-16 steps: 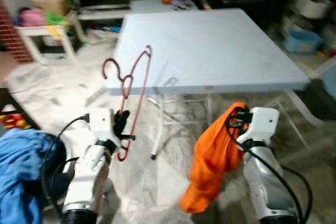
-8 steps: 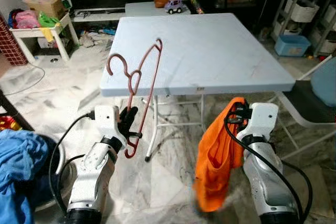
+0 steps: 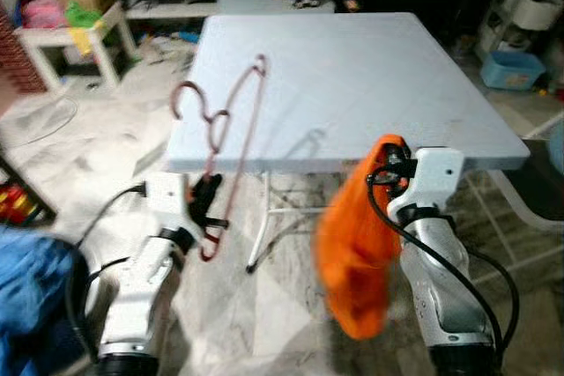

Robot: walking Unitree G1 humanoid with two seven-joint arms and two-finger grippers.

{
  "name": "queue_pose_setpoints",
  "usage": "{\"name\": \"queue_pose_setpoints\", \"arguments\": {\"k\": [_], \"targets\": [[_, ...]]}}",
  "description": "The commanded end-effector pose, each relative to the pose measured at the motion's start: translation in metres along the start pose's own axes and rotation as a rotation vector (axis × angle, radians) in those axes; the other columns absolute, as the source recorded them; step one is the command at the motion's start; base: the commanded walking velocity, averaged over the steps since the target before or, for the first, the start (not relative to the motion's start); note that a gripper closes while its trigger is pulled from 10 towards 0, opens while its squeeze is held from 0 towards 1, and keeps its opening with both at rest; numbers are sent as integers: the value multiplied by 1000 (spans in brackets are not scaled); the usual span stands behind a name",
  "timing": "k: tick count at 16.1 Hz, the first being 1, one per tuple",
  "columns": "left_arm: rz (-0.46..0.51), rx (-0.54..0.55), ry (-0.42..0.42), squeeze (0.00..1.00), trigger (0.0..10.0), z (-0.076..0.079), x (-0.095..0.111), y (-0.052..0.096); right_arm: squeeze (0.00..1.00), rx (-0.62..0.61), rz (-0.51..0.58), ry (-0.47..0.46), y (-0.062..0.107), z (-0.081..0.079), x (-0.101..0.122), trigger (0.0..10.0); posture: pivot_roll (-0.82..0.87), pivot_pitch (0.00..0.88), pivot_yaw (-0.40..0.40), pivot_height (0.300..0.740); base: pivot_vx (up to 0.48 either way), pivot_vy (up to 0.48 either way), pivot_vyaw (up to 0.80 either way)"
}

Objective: Hang hanger

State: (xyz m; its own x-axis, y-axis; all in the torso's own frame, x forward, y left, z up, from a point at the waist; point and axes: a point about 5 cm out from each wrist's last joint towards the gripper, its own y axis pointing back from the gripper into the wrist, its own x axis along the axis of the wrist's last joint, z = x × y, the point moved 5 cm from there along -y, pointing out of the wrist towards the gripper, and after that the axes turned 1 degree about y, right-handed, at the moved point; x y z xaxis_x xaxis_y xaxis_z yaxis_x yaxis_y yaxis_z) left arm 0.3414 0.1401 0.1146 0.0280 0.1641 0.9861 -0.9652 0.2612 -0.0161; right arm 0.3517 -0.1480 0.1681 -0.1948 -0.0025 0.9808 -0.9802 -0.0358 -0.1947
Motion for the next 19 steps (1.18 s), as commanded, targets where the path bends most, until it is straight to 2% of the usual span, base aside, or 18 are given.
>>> {"name": "queue_pose_setpoints", "arguments": {"k": [1,3,6,10,14,15,19], "targets": [[33,-55,-19,0,10000,16,9,-6,0,-20,58,15,-4,9,19,0,-15,8,12,740,398,0,0],[37,-60,-20,0,10000,19,10,-7,0,-17,85,11,-7,7,30,0,-18,4,9,740,392,0,0],[48,-67,-17,0,10000,23,12,-9,0,-17,92,5,-9,6,32,0,-18,0,5,740,394,0,0],[69,-77,-19,0,10000,28,19,-11,0,-46,111,5,-13,12,39,0,-16,3,5,740,387,0,0],[78,-76,-21,0,10000,30,22,-12,0,-35,175,17,-39,15,62,0,-5,6,2,740,361,0,0],[79,-70,-19,0,10000,29,22,-11,0,-19,196,20,-48,13,71,0,2,8,-1,740,356,0,0],[97,-42,-14,0,10000,28,23,-8,0,27,221,-1,-64,0,82,0,41,22,-31,740,176,0,0]]}}
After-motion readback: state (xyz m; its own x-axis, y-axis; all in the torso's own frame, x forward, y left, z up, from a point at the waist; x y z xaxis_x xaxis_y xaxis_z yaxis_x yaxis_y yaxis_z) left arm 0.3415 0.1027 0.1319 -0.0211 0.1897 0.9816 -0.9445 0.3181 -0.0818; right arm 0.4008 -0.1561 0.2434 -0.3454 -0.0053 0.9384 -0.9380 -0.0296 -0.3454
